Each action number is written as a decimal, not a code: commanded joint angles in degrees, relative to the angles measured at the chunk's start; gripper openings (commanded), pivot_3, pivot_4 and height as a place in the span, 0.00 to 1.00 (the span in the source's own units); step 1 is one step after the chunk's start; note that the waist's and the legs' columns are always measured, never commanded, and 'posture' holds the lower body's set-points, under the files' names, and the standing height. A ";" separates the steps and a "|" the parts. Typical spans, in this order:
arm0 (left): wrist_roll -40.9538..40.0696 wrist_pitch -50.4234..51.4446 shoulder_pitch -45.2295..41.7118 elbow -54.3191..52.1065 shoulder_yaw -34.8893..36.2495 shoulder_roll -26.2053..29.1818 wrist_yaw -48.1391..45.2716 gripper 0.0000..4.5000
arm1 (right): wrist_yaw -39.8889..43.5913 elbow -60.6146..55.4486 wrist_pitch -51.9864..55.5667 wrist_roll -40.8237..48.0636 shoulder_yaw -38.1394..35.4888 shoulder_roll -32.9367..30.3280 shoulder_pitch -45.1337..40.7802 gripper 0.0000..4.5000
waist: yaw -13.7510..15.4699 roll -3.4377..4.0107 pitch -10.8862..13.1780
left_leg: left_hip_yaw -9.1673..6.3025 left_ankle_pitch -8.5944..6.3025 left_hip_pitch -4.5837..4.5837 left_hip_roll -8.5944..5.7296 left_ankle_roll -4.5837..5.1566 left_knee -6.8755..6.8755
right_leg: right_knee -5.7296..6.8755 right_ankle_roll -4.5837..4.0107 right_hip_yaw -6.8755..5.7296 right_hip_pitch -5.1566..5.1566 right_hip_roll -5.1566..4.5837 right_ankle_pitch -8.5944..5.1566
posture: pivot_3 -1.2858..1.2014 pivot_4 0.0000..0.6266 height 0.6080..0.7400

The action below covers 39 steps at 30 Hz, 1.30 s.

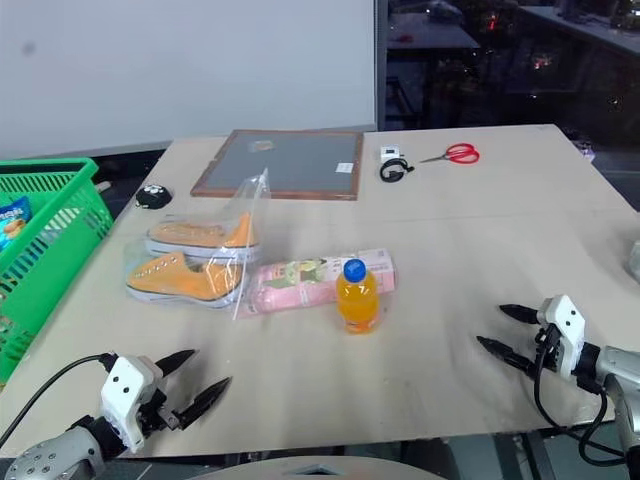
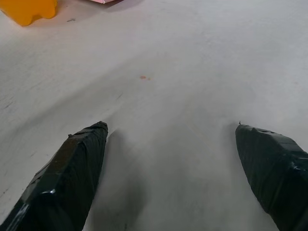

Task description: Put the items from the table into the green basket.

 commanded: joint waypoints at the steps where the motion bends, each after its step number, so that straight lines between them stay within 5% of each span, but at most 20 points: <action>1: -0.68 -0.38 -0.95 -2.18 0.42 0.77 -0.57 0.99 | -0.46 -4.80 0.88 2.44 -1.80 0.23 0.17 1.00 | 0.01 -0.02 0.06 | 0.00 0.00 0.00 0.00 0.00 0.00 | 0.00 0.00 0.00 0.00 0.00 0.00 | 0.57 0.04 1.00; 19: -5.55 -0.71 3.81 -10.07 0.26 -2.94 -1.52 0.99 | -0.95 -11.77 6.43 5.19 -0.40 1.31 -0.69 1.00 | 0.02 -0.23 0.97 | 0.03 -0.01 -0.02 0.09 0.02 0.01 | -0.01 0.00 0.00 0.00 -0.01 0.00 | 0.58 0.06 1.00; 24: 1.18 -9.12 3.29 -12.50 -0.27 -10.91 6.82 0.99 | 0.62 -16.13 9.01 7.60 -0.19 0.45 -0.82 1.00 | 0.07 -0.21 1.53 | 0.15 -0.01 -0.03 0.13 0.02 0.02 | -0.02 0.00 0.06 0.00 -0.03 0.00 | 0.57 0.06 1.00; 27: 13.00 -17.09 1.65 -12.89 -4.25 -16.28 13.99 0.99 | 0.56 -18.47 13.52 11.34 -2.22 -1.34 -4.48 1.00 | 0.10 -0.26 1.64 | 0.27 -0.02 -0.03 0.22 0.02 0.03 | -0.06 0.01 0.10 0.00 0.00 0.00 | 0.56 0.05 1.00; 39: 30.10 -23.36 -6.37 -6.18 -7.15 -16.04 24.69 0.99 | 5.04 -25.61 24.74 18.99 -1.84 -8.66 -15.48 1.00 | -0.02 -0.24 1.63 | 1.11 -0.14 -0.11 0.53 0.23 0.26 | -0.14 0.26 0.27 0.00 0.12 0.16 | 0.55 0.05 1.00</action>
